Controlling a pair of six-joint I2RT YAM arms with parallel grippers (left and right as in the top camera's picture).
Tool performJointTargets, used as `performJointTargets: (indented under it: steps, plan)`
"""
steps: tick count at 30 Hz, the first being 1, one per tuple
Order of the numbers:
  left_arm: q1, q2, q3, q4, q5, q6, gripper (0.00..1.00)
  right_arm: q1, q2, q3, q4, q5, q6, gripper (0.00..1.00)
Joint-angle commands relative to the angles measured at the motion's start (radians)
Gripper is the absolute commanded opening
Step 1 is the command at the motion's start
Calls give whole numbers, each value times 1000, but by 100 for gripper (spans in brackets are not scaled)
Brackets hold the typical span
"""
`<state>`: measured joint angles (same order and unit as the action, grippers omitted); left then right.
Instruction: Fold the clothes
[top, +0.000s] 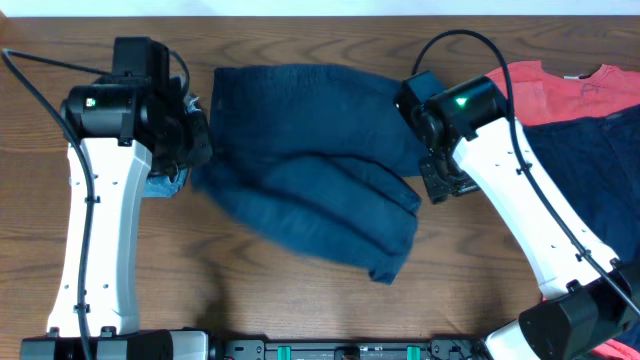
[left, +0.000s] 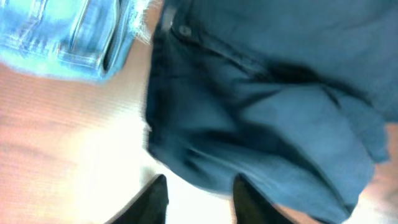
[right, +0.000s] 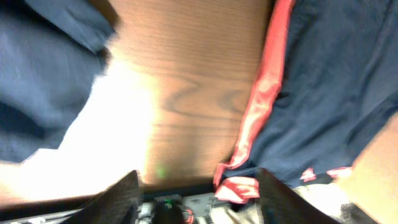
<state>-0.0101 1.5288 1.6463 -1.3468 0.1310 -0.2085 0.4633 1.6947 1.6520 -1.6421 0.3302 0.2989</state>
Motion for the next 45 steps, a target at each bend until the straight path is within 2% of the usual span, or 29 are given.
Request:
performJointTargets:
  steps: [1,4,7,10,11,12,13,17,23,31,36,38,42,45]
  plan:
    - [1,-3,18,-48,-109,6,45,3,-17,-13,67,-32,-4,76]
    - [1,-3,18,-69,-160,6,55,-9,-17,-37,202,-79,-5,82]
    - [0,-3,18,-58,-166,6,59,-34,-17,-102,374,-185,-4,74]
    - [0,-2,18,-46,-157,6,59,-71,-12,-198,547,-239,38,56]
    - [-1,-1,15,-42,-143,6,59,-86,-6,-235,608,-250,62,45]
    - [-1,-1,13,-38,-126,6,59,-100,-5,-268,660,-258,81,37]
    - [-1,0,10,-34,-106,6,58,-115,0,-310,723,-269,99,33]
    - [-5,0,0,-20,-39,45,54,-167,17,-442,938,-355,123,24]
    - [-16,1,-2,-13,-3,86,53,-196,71,-570,1191,-419,124,17]
    - [-72,2,-8,-13,1,135,54,-211,268,-594,1285,-416,132,10]
    - [-132,6,-8,-11,0,137,55,-296,320,-587,1403,-413,135,9]
    - [-149,13,-8,-10,0,137,61,-351,316,-560,1423,-413,134,8]
    - [-168,38,-10,-14,0,137,63,-451,310,-452,1363,-457,73,9]
    - [-173,55,-36,-13,0,137,65,-500,291,-351,1221,-576,-27,20]
